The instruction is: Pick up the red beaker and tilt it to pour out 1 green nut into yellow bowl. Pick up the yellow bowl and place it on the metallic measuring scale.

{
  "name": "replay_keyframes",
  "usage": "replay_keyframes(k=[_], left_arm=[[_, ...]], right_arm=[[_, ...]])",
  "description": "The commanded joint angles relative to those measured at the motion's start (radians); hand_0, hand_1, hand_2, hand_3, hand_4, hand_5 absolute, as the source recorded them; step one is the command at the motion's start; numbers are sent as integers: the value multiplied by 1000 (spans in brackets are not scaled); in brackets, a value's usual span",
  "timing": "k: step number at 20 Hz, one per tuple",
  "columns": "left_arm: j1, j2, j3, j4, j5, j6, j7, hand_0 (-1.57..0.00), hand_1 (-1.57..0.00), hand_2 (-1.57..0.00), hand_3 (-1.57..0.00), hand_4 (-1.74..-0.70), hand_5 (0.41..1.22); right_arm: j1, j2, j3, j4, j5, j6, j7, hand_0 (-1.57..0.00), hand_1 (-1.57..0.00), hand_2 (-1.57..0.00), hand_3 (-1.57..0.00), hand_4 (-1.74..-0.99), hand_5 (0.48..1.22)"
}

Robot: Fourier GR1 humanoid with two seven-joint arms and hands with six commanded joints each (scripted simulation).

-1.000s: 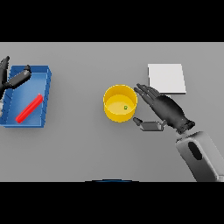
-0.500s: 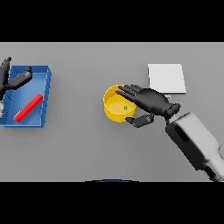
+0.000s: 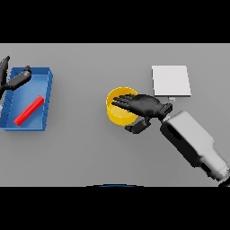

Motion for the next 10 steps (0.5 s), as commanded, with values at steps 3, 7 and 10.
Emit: replay_keyframes(k=[3, 7, 10], left_arm=[[1, -11, -4, 10, -1, 1, 0, 1, 1, 1, 1, -799, 737], [5, 0, 2, 19, 1, -11, -25, 1, 1, 1, 1, -795, 732], [-7, -13, -2, 27, -3, -9, -26, 1, 1, 1, 1, -792, 727]], right_arm=[[-20, 3, 16, 21, 8, 25, 3, 1, 1, 1, 1, -1300, 671], [-46, 12, 47, 57, 33, 49, 15, 1, 1, 1, 1, -1304, 703], [-60, 33, 50, 74, 39, 52, 49, 1, -10, -30, -49, -1321, 756]])
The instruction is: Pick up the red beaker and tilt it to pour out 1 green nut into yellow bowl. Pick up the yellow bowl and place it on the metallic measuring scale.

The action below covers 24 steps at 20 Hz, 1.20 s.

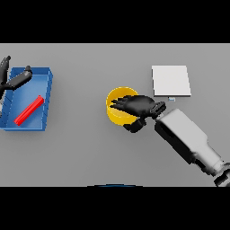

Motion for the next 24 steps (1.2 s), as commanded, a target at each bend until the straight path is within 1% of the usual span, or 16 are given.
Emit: replay_keyframes(k=[1, 2, 3, 4, 5, 6, 7, 8, 9, 10, 12, 16, 17, 19, 22, 24], left_arm=[[-2, 11, 3, -10, 0, 1, 3, 1, 1, 1, 1, -792, 725], [4, 10, 1, -14, 1, 2, 9, 1, 1, 1, 1, -792, 723], [6, 13, 6, -17, 6, 1, 4, 1, 1, 1, 1, -793, 722], [12, 11, 5, -24, 9, 4, 0, 1, 1, 1, 1, -793, 723], [9, 10, 6, -24, 9, 4, 6, 1, 1, 1, 1, -795, 725], [12, 7, 3, -25, 6, 12, 12, 1, 1, 1, 1, -796, 726], [16, 10, 6, -25, 8, 14, 14, 1, 1, 1, 1, -800, 727], [23, 18, 6, -34, 9, 14, 10, 1, 1, 1, 1, -799, 728], [31, 22, 11, -27, 10, 13, -8, 1, 1, 1, 1, -799, 727], [14, 15, 5, -25, 3, 12, 8, 1, 1, 1, 1, -799, 727], [15, 14, 8, -23, 5, 15, 0, 1, 1, 1, 1, -802, 725], [15, 25, 7, -48, 9, 13, 16, 1, 1, 1, 1, -805, 725], [6, 27, 6, -48, 6, 10, 28, 1, 1, 1, 1, -803, 725], [14, 28, 8, -47, 12, 8, 25, 1, 1, 1, 1, -801, 724], [22, 31, 5, -51, 7, 11, 22, 1, 1, 1, 1, -798, 721], [11, 30, 7, -51, 8, 9, 19, 1, 1, 1, 1, -798, 719]], right_arm=[[-3, 8, 7, -9, 3, 10, 18, -16, -40, -68, -94, -1339, 784], [-7, 0, 17, -5, 12, 13, 8, -93, -107, -133, -160, -1362, 820], [0, -9, 26, -4, 19, 4, -11, -258, -236, -233, -249, -1387, 900], [-1, -4, 30, 8, 24, -5, -20, -508, -437, -388, -359, -1425, 964], [-8, -1, 26, 10, 17, 7, -16, -721, -664, -624, -472, -1488, 1016], [-16, -7, 26, 18, 12, 26, -27, -891, -846, -814, -594, -1534, 1057], [-18, -4, 28, 16, 5, 48, -16, -1027, -991, -965, -691, -1571, 1090], [-20, -13, 29, 12, -1, 64, -20, -1136, -1107, -1086, -867, -1604, 1116], [-14, -23, 28, -5, -10, 77, -26, -1223, -1200, -1183, -932, -1628, 1137], [-9, -28, 25, -8, -19, 79, -30, -1292, -1274, -1261, -1019, -1649, 1154], [-12, -23, 28, -15, -22, 84, -10, -1393, -1381, -1314, -1142, -1682, 1178], [-18, -43, 20, -24, -33, 81, -26, -1498, -1493, -1453, -1181, -1717, 1203], [-21, -46, 12, -40, -39, 89, -3, -1513, -1509, -1453, -1192, -1722, 1207], [-7, -65, -5, -87, -64, 109, 0, -1534, -1531, -1490, -1192, -1729, 1212], [-23, -103, -26, -175, -82, 152, 36, -1552, -1551, -1506, -1377, -1731, 1216], [-38, -127, -55, -217, -100, 177, 68, -1559, -1558, -1529, -1348, -1728, 1218]])
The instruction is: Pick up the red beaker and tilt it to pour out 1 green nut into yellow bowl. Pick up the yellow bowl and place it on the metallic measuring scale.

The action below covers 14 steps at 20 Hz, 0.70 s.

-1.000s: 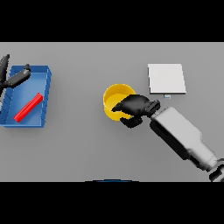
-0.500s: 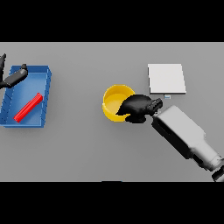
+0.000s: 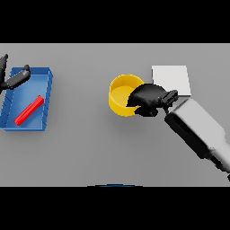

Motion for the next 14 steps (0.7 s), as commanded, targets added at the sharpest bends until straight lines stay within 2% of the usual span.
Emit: replay_keyframes(k=[1, 3, 5, 6, 8, 11, 12, 14], left_arm=[[7, -6, -3, 0, -1, 7, 0, 1, 1, 1, 1, -799, 720], [10, 0, -3, -5, 2, 3, 6, 1, 1, 1, 1, -803, 723], [10, -3, 1, -2, 3, 7, -2, 1, 1, 1, 1, -808, 723], [11, 5, 3, -9, 3, 7, -1, 1, 1, 1, 1, -805, 723], [9, 13, 5, -6, -2, 2, -11, 1, 1, 1, 1, -800, 723], [7, 14, 9, -6, 3, 3, -1, 1, 1, 1, 1, -811, 741], [8, 25, 11, -19, 2, 5, 0, 1, 1, 1, 1, -808, 742], [11, 29, 3, -37, -5, 13, 27, 1, 1, 1, 1, -801, 734]], right_arm=[[-4, -17, -13, -32, -10, 25, 17, -1561, -1561, -1538, -1335, -1726, 1219], [-21, -22, -37, -47, -23, 42, 60, -1565, -1564, -1550, -1286, -1723, 1219], [-8, -32, -48, -70, -35, 57, 76, -1567, -1567, -1557, -1248, -1720, 1219], [-1, -40, -52, -80, -40, 61, 76, -1568, -1568, -1560, -1248, -1720, 1219], [-4, -73, -56, -98, -35, 51, 41, -1569, -1569, -1564, -1238, -1719, 1220], [-54, -104, -87, -48, -24, 22, 31, -1570, -1570, -1567, -1325, -1720, 1221], [-68, -108, -97, -23, -16, 12, 56, -1570, -1570, -1568, -1298, -1720, 1221], [-85, -127, -109, 42, -1, -34, 19, -1570, -1570, -1569, -1256, -1719, 1221]])
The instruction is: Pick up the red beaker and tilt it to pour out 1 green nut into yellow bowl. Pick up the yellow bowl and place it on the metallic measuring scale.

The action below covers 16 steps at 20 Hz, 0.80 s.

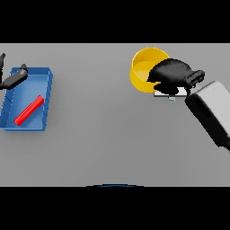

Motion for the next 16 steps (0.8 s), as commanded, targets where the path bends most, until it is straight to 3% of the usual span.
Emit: replay_keyframes(k=[1, 5, 9, 14, 16], left_arm=[[8, 1, -2, -10, -1, 7, 4, 1, 1, 1, 1, -804, 735], [-4, 5, -5, -37, 2, 8, 53, 1, 1, 1, 1, -824, 759], [14, 11, -5, -37, 4, 7, 53, 1, 1, 1, 1, -829, 774], [12, 12, 0, -32, 8, 4, 55, 1, 1, 1, 1, -818, 756], [18, 6, -7, -34, 2, 10, 53, 1, 1, 1, 1, -811, 753]], right_arm=[[0, -6, -7, 25, 3, -19, -7, -1571, -1571, -1570, -1239, -1720, 1221], [3, -24, -41, 136, -12, -72, -22, -1571, -1571, -1570, -1205, -1720, 1221], [-33, -27, -43, 283, 0, -141, -52, -1571, -1571, -1571, -1168, -1720, 1221], [-56, -9, -39, 434, 14, -208, -64, -1571, -1571, -1571, -1308, -1723, 1221], [-65, 4, -35, 499, 19, -249, -99, -1571, -1567, -1571, -1390, -1724, 1221]])
